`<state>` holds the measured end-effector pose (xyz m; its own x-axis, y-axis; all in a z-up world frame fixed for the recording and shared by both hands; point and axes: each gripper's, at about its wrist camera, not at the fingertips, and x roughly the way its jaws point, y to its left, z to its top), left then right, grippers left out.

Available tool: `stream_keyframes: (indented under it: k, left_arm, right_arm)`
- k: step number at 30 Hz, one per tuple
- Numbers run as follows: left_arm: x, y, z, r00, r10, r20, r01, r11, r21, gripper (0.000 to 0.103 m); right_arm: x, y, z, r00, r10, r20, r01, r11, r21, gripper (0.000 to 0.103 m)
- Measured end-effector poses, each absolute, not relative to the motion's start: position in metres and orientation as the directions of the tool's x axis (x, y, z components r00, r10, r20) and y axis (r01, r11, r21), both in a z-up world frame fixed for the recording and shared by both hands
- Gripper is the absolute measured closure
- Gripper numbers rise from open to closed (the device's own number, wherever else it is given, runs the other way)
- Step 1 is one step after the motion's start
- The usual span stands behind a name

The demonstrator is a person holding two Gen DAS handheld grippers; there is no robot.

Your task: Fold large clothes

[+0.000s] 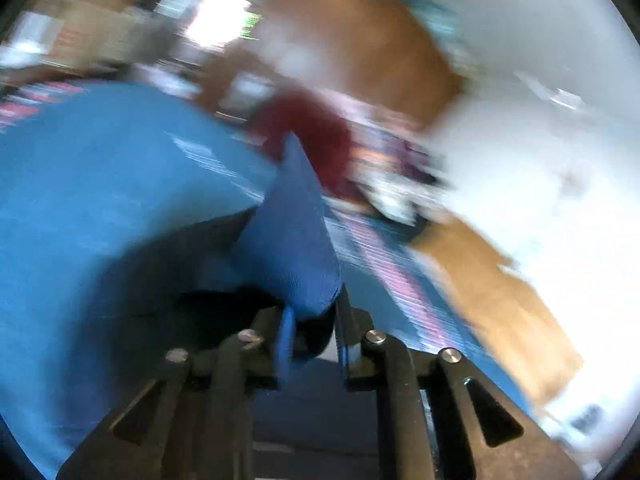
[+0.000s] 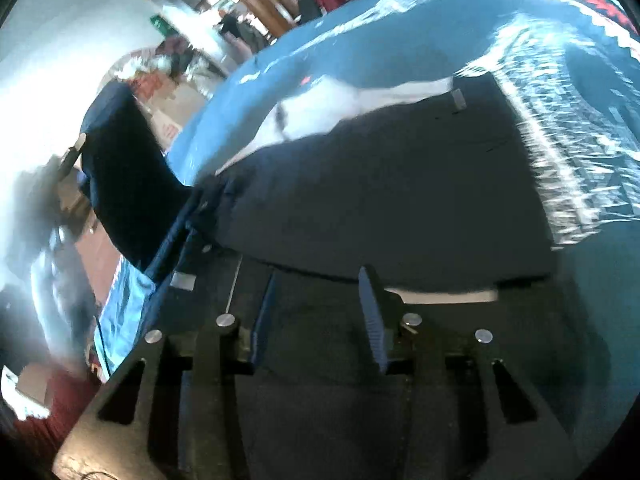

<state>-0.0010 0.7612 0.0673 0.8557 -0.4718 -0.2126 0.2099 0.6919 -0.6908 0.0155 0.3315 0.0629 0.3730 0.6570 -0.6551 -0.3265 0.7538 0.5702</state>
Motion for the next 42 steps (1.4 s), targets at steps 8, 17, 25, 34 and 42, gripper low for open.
stream_keyframes:
  k: [8, 17, 25, 34, 42]
  left_arm:
    - [-0.033, 0.704, 0.007, 0.744, -0.571, -0.346, 0.174, 0.666, -0.725, 0.061]
    - [-0.082, 0.828, -0.057, 0.838, -0.268, -0.475, -0.197, 0.664, -0.722, 0.058]
    - [-0.064, 0.836, -0.1, 0.819, -0.24, -0.521, -0.264, 0.648, -0.714, 0.058]
    - [-0.074, 0.837, -0.104, 0.814, -0.22, -0.538, -0.271, 0.676, -0.686, 0.058]
    - [-0.07, 0.822, -0.076, 0.797, -0.18, -0.577, -0.266, 0.753, -0.602, 0.057]
  right_arm:
    - [0.05, 0.283, 0.042, 0.347, 0.689, -0.636, -0.24, 0.721, 0.65, 0.049]
    - [0.104, 0.334, 0.001, 0.212, 0.688, -0.694, -0.227, 0.725, 0.65, 0.051]
    - [0.113, 0.359, 0.004, 0.195, 0.667, -0.719, -0.286, 0.74, 0.609, 0.101]
    - [0.119, 0.28, 0.046, 0.385, 0.632, -0.673, -0.254, 0.773, 0.581, 0.103]
    - [0.098, 0.28, 0.047, 0.482, 0.49, -0.726, -0.248, 0.872, 0.423, 0.094]
